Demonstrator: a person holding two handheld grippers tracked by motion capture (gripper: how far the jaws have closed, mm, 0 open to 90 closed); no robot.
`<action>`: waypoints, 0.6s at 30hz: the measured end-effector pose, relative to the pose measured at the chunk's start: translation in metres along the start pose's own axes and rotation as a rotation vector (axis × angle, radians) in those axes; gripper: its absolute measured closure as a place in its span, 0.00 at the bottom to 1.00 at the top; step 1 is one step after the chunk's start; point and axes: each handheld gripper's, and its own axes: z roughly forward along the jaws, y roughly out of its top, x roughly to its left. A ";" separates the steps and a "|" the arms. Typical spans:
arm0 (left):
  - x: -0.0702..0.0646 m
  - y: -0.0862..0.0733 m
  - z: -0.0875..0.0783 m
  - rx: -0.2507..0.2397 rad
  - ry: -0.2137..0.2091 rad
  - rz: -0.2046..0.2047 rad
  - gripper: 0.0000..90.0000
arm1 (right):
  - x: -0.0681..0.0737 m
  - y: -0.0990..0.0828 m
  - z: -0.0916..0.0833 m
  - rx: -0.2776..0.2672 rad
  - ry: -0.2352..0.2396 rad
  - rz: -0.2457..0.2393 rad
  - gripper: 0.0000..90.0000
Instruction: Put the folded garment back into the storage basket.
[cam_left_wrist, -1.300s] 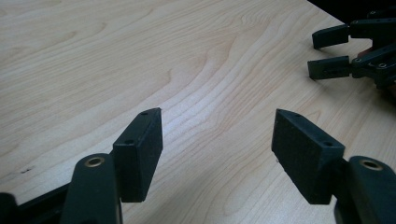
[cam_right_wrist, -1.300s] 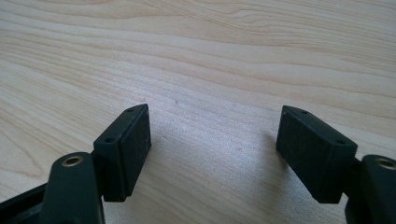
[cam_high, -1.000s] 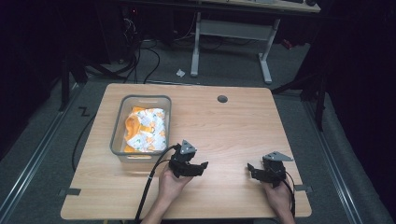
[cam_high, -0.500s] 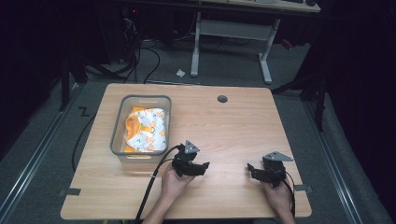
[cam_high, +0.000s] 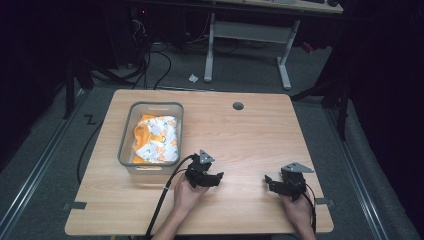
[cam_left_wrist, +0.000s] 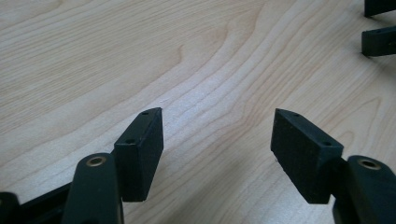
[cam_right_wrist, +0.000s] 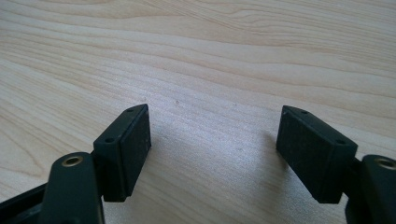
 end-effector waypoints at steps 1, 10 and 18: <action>0.000 0.000 0.000 0.000 0.000 0.000 0.39 | 0.000 0.000 0.000 0.000 0.000 0.000 0.29; 0.005 -0.001 0.004 -0.003 0.030 -0.003 0.39 | 0.000 0.000 0.000 0.000 0.000 0.000 0.29; 0.009 -0.001 0.007 0.000 0.057 -0.009 0.39 | 0.000 0.000 0.000 0.000 0.000 0.000 0.29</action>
